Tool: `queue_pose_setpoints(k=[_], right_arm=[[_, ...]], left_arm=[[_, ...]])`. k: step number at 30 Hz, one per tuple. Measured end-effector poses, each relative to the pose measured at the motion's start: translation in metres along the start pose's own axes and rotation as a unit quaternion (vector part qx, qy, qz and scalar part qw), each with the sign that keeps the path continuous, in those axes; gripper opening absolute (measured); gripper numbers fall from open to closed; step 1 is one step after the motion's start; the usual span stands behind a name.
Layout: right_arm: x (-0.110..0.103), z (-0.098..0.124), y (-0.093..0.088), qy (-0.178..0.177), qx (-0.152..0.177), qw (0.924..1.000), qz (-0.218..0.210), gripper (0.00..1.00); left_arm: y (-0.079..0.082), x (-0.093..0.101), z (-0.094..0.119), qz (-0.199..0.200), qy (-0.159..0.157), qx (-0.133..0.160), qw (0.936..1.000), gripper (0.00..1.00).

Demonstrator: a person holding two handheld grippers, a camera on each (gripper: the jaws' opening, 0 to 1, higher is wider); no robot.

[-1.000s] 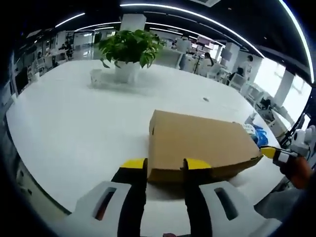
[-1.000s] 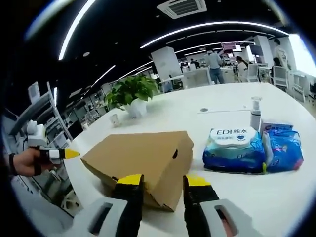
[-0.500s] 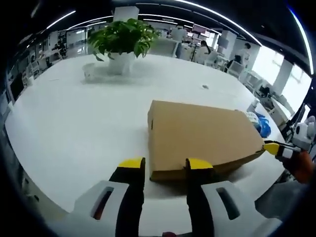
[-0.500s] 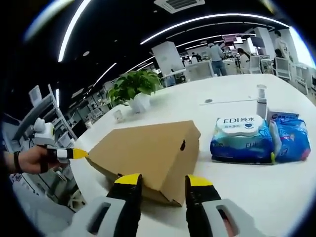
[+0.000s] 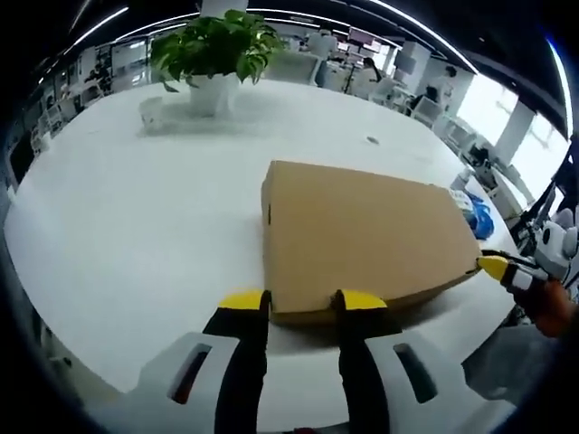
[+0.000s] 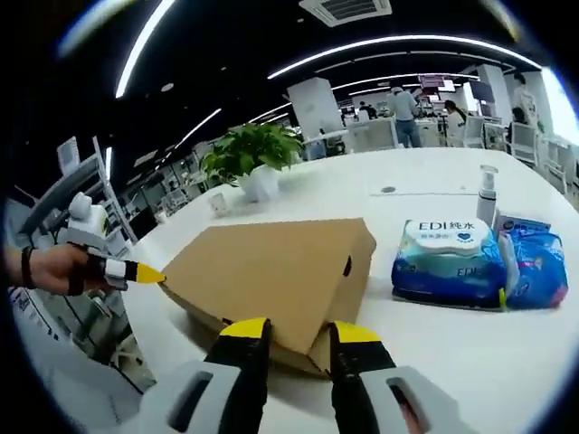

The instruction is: Operate the shoe box by opening the lid, removing the specified soft item, and placing it in the target area until the item is outside and the box remains undamaged.

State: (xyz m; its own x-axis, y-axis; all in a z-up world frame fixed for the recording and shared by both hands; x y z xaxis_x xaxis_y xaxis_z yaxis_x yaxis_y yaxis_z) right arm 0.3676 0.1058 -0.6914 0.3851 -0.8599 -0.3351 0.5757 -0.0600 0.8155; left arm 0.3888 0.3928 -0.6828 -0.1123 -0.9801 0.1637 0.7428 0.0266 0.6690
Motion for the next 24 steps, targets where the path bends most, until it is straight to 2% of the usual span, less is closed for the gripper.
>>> queue_pose_setpoints(k=[7, 11, 24], right_arm=[[0.006, -0.014, 0.009, 0.001, 0.006, 1.0000, 0.001, 0.22], [0.009, -0.023, 0.016, -0.001, 0.004, 1.0000, 0.003, 0.22], [0.041, -0.057, 0.051, -0.020, -0.004, 0.9998, -0.004, 0.22]], left_arm=[[0.013, -0.003, -0.011, -0.001, 0.002, -0.002, 1.0000, 0.28], [0.026, -0.004, -0.024, -0.004, 0.004, 0.000, 1.0000, 0.28], [0.069, 0.004, -0.064, -0.017, 0.001, 0.000, 0.9999, 0.28]])
Point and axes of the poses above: the point that each gripper's makers call its tool centre point, and the gripper's own axes: z roughly backward along the fingers, x roughly to its right, y roughly out of its top, the point moved 3 cm from there along z, roughly backward along the fingers, and after that the axes turned 3 degrees about y, right-handed, at the moved point
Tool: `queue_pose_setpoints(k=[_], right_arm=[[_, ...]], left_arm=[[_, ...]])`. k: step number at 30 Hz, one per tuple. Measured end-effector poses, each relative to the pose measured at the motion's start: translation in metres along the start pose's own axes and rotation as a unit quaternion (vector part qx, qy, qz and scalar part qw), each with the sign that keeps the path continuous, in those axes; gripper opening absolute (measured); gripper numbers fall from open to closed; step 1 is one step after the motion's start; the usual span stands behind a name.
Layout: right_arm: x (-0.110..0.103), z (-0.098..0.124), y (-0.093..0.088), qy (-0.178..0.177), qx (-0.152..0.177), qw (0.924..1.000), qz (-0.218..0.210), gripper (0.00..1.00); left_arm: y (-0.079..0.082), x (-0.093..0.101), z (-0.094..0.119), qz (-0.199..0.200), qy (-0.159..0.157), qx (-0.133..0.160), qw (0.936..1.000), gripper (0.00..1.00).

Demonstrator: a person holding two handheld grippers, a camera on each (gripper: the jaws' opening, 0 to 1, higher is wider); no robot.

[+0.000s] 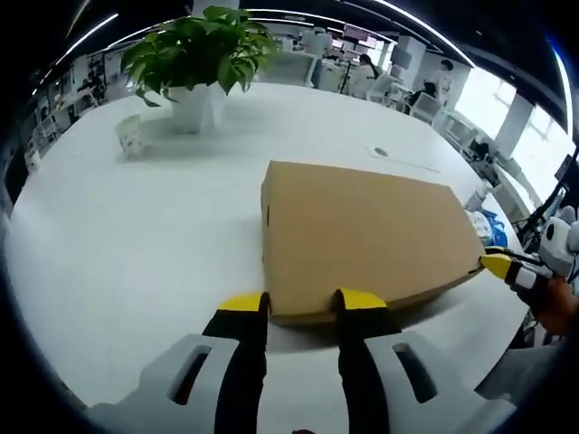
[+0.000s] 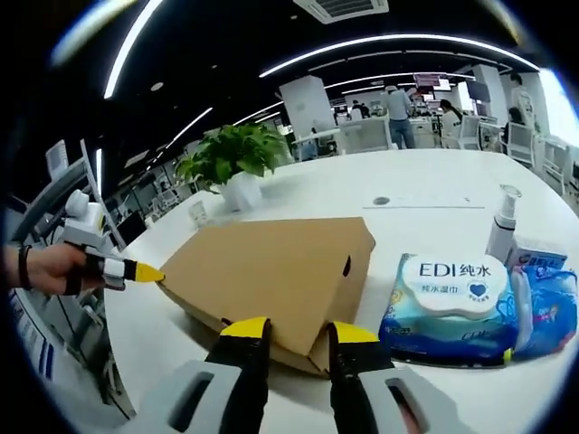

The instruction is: Operate the shoe box by opening the lid, removing the specified soft item, and placing it in the target area until the item is outside and the box remains undamaged.

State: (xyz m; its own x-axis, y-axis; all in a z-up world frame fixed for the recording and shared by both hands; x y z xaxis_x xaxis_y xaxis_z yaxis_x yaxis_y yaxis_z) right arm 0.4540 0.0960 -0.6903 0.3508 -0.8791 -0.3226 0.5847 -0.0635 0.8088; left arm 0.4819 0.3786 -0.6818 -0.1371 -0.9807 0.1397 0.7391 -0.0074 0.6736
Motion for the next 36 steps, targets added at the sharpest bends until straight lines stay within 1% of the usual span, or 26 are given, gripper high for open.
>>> queue_pose_setpoints(k=[5, 11, 12, 15, 17, 21, 24, 29, 30, 32, 33, 35, 36], right_arm=[[0.012, -0.006, 0.009, -0.011, 0.002, 0.9999, 0.002, 0.21], [0.025, -0.012, 0.019, -0.019, -0.003, 0.9998, 0.002, 0.21], [0.027, -0.013, 0.020, -0.022, -0.003, 0.9998, 0.002, 0.21], [0.031, -0.015, 0.023, -0.032, -0.003, 0.9995, 0.004, 0.21], [0.036, -0.016, 0.025, -0.035, -0.003, 0.9994, 0.000, 0.21], [0.039, -0.017, 0.027, -0.037, -0.008, 0.9993, 0.002, 0.21], [0.040, -0.016, 0.027, -0.037, -0.009, 0.9993, 0.002, 0.21], [0.044, -0.017, 0.029, -0.036, -0.021, 0.9991, 0.002, 0.21], [0.044, -0.016, 0.029, -0.034, -0.022, 0.9992, 0.002, 0.21], [0.044, -0.015, 0.030, -0.034, -0.023, 0.9991, -0.012, 0.22], [0.043, -0.013, 0.029, -0.033, -0.027, 0.9989, -0.017, 0.21], [0.042, -0.007, 0.030, -0.040, -0.026, 0.9988, -0.012, 0.23], [0.041, -0.001, 0.031, -0.043, -0.016, 0.9990, 0.003, 0.23]], left_arm=[[0.016, 0.005, -0.017, -0.006, -0.009, 0.002, 0.9999, 0.28], [0.028, 0.014, -0.028, -0.010, -0.014, 0.001, 0.9999, 0.28], [0.031, 0.014, -0.033, -0.010, -0.015, 0.002, 0.9998, 0.28], [0.034, 0.017, -0.039, -0.003, -0.015, 0.008, 0.9999, 0.28], [0.035, 0.022, -0.037, -0.003, -0.014, 0.009, 0.9999, 0.28], [0.037, 0.021, -0.041, 0.000, -0.015, 0.009, 0.9999, 0.28], [0.037, 0.022, -0.042, 0.009, -0.011, 0.009, 0.9998, 0.27], [0.038, 0.025, -0.042, 0.010, -0.010, 0.003, 0.9999, 0.28], [0.038, 0.024, -0.042, 0.013, -0.011, 0.002, 0.9999, 0.28], [0.036, 0.023, -0.042, 0.067, -0.015, -0.018, 0.9975, 0.28], [0.036, 0.022, -0.042, 0.091, -0.010, -0.017, 0.9956, 0.28], [0.035, 0.023, -0.037, 0.086, -0.010, -0.006, 0.9962, 0.31], [0.034, 0.025, -0.033, 0.083, -0.009, -0.001, 0.9965, 0.35]])
Point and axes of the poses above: the point that each gripper's makers call its tool centre point, and the gripper's own axes: z roughly backward along the fingers, x roughly to its right, y roughly out of its top, the point moved 3 cm from there along z, roughly backward along the fingers, and after that the axes turned 3 degrees about y, right-handed, at the moved point
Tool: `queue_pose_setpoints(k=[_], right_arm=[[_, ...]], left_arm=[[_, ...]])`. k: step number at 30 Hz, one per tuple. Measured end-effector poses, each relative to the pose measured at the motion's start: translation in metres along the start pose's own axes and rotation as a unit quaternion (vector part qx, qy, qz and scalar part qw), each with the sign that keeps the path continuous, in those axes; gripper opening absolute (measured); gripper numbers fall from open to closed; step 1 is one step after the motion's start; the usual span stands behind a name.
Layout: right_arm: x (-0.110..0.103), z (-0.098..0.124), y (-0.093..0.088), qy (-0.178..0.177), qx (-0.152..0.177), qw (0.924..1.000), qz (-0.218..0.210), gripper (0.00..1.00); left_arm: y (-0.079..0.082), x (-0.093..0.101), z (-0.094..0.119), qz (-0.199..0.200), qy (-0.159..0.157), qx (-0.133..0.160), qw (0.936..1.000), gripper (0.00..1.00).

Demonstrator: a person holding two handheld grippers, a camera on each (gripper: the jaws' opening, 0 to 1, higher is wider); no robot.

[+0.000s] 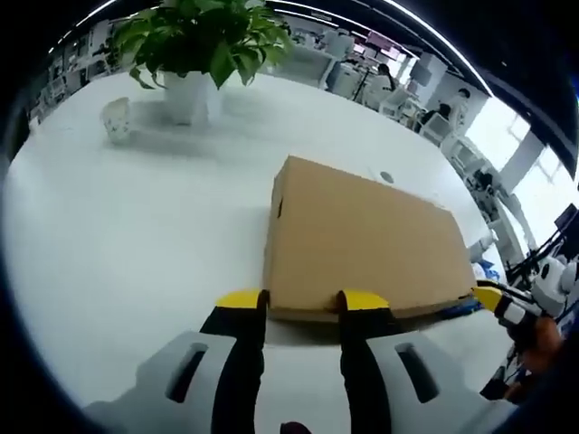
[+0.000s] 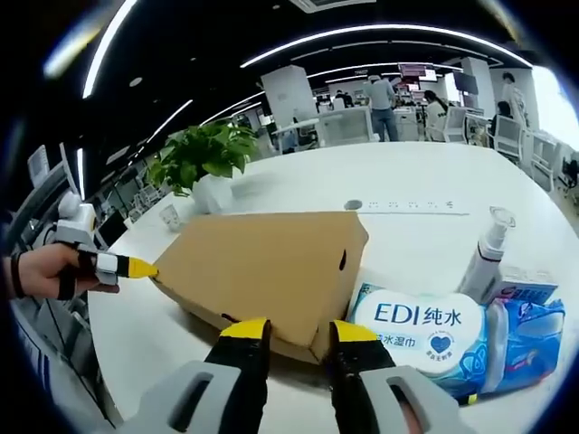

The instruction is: Operate the shoe box by opening the lid, removing the specified soft item, and placing it in the target area until the item is outside and the box remains undamaged.

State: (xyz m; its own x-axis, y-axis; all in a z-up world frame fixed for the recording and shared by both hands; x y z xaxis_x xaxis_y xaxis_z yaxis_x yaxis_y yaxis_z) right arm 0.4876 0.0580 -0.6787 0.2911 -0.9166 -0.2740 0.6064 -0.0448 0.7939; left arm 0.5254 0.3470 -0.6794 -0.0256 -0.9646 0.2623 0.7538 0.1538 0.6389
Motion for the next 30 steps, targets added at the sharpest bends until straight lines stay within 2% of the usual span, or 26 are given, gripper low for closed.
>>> queue_pose_setpoints(k=[2, 4, 6, 8, 13, 20, 23, 30], right_arm=[[-0.001, 0.008, -0.002, 0.020, 0.006, 0.9998, -0.003, 0.24], [0.004, 0.017, -0.008, 0.016, 0.001, 0.9999, 0.001, 0.29], [0.010, 0.033, -0.013, 0.011, 0.010, 0.9999, -0.007, 0.30], [0.011, 0.047, -0.020, 0.013, 0.012, 0.9998, 0.001, 0.33], [0.018, 0.077, -0.041, 0.014, 0.012, 0.9997, 0.014, 0.38], [0.033, 0.118, -0.049, 0.001, 0.026, 0.9997, 0.002, 0.44], [0.039, 0.129, -0.048, -0.007, 0.033, 0.9994, -0.003, 0.44], [0.044, 0.154, -0.049, -0.025, 0.063, 0.9972, -0.031, 0.46]], left_arm=[[-0.006, 0.002, 0.006, -0.018, -0.001, 0.006, 0.9998, 0.46], [-0.009, 0.001, 0.014, 0.005, -0.004, 0.024, 0.9997, 0.50], [-0.014, 0.002, 0.024, 0.002, -0.007, 0.036, 0.9993, 0.51], [-0.017, 0.002, 0.035, -0.021, 0.002, 0.051, 0.9985, 0.51], [-0.024, 0.009, 0.055, -0.048, 0.002, 0.082, 0.9955, 0.52], [-0.037, 0.016, 0.067, -0.067, -0.003, 0.093, 0.9934, 0.51], [-0.041, 0.018, 0.074, -0.060, -0.002, 0.095, 0.9936, 0.51], [-0.053, 0.031, 0.085, -0.075, -0.007, 0.098, 0.9923, 0.52]])
Point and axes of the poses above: the point that each gripper's makers call its tool centre point, and the gripper's own axes: z roughly backward along the fingers, x roughly to its right, y roughly out of its top, the point moved 3 cm from there along z, roughly backward along the fingers, and after that the axes turned 3 degrees about y, right-handed, at the moved point
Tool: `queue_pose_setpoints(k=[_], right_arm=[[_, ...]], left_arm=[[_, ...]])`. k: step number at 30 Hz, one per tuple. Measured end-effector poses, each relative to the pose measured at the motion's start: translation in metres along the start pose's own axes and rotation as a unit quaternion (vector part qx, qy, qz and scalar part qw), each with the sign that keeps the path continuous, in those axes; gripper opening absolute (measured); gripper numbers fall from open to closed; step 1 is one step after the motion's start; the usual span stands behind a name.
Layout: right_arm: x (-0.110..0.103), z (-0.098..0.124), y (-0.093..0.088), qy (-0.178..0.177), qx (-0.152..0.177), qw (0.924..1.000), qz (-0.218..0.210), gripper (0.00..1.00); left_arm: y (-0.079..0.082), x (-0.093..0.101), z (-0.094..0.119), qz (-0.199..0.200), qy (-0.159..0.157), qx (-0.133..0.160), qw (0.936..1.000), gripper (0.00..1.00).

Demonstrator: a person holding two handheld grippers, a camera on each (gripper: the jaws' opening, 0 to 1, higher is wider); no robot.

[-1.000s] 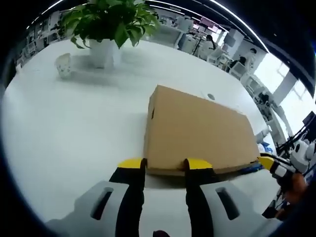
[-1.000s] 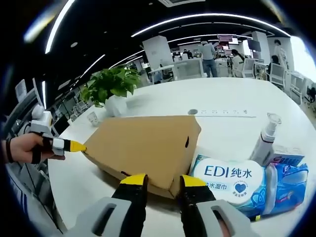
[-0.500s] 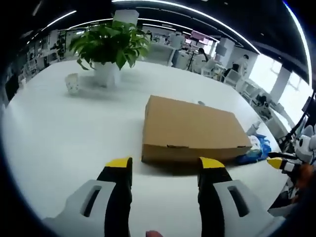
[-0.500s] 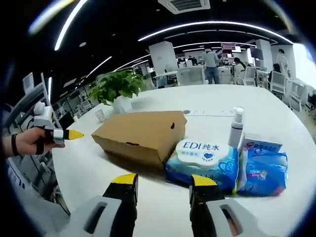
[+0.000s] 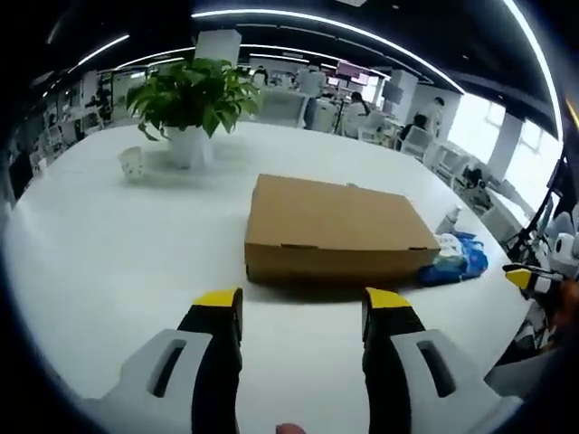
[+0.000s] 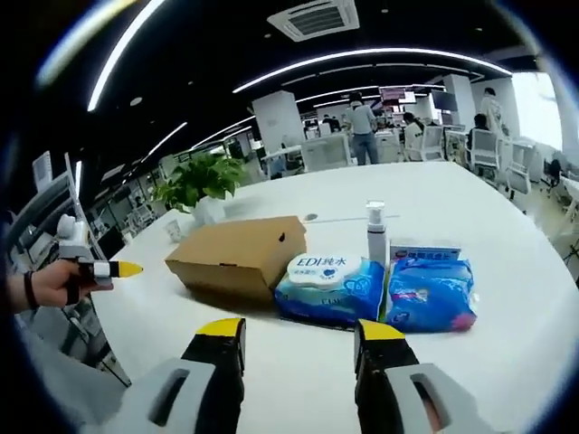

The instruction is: Operate the shoe box by opening the lid, removing the specified soft item, and placing it in the target area until the item is outside and the box remains undamaged.

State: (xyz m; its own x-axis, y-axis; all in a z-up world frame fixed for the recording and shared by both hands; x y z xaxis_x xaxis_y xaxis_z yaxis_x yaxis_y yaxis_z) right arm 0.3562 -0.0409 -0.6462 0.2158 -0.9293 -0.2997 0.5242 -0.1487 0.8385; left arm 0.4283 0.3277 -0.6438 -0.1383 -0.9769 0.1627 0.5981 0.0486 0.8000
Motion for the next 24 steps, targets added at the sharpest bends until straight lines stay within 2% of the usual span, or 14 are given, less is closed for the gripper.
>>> queue_pose_setpoints(k=[3, 5, 8, 10, 14, 22, 24], right_arm=[[-0.002, 0.009, -0.003, -0.006, 0.008, 0.9999, -0.004, 0.47], [-0.002, 0.015, -0.004, -0.011, 0.016, 0.9998, -0.009, 0.48], [0.000, 0.023, -0.004, -0.021, 0.031, 0.9986, -0.037, 0.49], [-0.002, 0.028, -0.004, -0.021, 0.033, 0.9984, -0.041, 0.50], [-0.009, 0.036, -0.001, -0.022, 0.040, 0.9985, -0.032, 0.51], [-0.011, 0.047, 0.002, -0.028, 0.037, 0.9988, -0.018, 0.53], [-0.012, 0.047, 0.002, -0.029, 0.039, 0.9986, -0.022, 0.53]], left_arm=[[-0.003, 0.009, 0.008, 0.002, -0.003, 0.003, 1.0000, 0.52], [-0.005, 0.017, 0.012, -0.012, -0.004, 0.008, 0.9999, 0.52], [-0.018, 0.027, 0.010, -0.028, -0.008, -0.006, 0.9996, 0.52], [-0.021, 0.031, 0.012, -0.027, -0.009, -0.006, 0.9996, 0.52], [-0.029, 0.040, 0.018, -0.019, -0.008, -0.009, 0.9997, 0.52], [-0.053, 0.055, 0.027, -0.027, -0.017, -0.023, 0.9992, 0.52], [-0.058, 0.057, 0.029, -0.015, -0.021, -0.025, 0.9993, 0.52]])
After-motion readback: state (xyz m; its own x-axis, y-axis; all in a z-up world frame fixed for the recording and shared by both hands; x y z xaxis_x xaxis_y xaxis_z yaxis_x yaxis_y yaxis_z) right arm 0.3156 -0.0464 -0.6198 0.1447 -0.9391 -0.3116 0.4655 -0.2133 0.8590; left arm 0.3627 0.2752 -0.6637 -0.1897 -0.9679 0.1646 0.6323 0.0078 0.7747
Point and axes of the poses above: the point that each gripper's makers call its tool centre point, and the gripper's own axes: z roughly backward along the fingers, x roughly to its right, y roughly out of its top, the point moved 3 cm from there along z, roughly backward along the fingers, and after that the axes turned 3 degrees about y, right-handed, at the moved point
